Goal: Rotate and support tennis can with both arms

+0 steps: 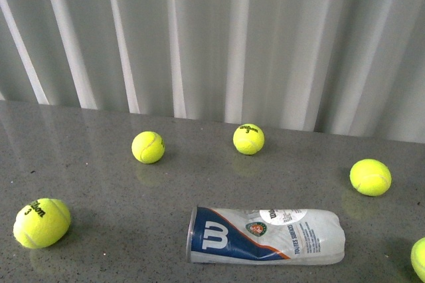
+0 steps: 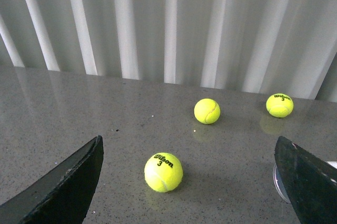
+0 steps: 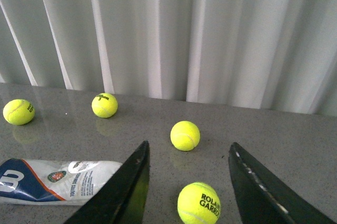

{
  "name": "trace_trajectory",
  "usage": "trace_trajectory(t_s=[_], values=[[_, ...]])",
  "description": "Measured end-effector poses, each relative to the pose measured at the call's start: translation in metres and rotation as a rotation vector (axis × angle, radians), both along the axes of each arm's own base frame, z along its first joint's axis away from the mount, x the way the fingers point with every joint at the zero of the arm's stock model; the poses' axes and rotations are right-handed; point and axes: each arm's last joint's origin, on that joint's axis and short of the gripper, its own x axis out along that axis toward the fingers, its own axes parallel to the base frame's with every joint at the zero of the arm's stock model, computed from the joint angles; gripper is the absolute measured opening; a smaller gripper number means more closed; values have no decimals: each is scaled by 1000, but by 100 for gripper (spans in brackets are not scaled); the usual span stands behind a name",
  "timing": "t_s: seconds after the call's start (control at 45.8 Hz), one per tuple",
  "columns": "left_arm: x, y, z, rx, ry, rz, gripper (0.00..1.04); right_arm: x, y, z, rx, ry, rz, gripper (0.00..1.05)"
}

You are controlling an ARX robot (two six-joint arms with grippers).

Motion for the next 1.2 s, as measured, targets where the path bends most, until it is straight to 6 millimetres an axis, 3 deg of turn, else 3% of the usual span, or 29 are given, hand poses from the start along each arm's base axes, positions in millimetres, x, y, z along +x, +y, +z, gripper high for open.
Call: trace_trajectory(t_s=[0.066,0.131,0.197,0.24,0.35,0.459,0.568,0.633,0.721,0.808,0.874,1.201], values=[[1,0,-1,-12,38,-21,98,0,0,0,0,0,0,62],[3,0,3,-72,261,-126,98,0,0,0,0,0,0,76],[15,-3,26,-93,296,-175,98,0,0,0,0,0,0,90],[31,-9,53,-63,232,-208,98,0,0,0,0,0,1,98],[66,-28,90,-41,175,-321,98,0,0,0,1,0,0,97],[100,-49,93,-62,278,-450,98,0,0,0,1,0,2,98],[135,-72,72,-117,477,-582,98,0,0,0,0,0,0,98],[159,-87,47,-172,629,-618,98,0,0,0,1,0,0,98],[173,-98,22,-207,747,-652,98,0,0,0,1,0,0,98],[184,-108,-20,-224,897,-679,98,0,0,0,1,0,0,98],[188,-109,-38,-232,930,-686,98,0,0,0,1,0,0,98],[210,-106,-76,-268,924,-625,98,0,0,0,1,0,0,98]])
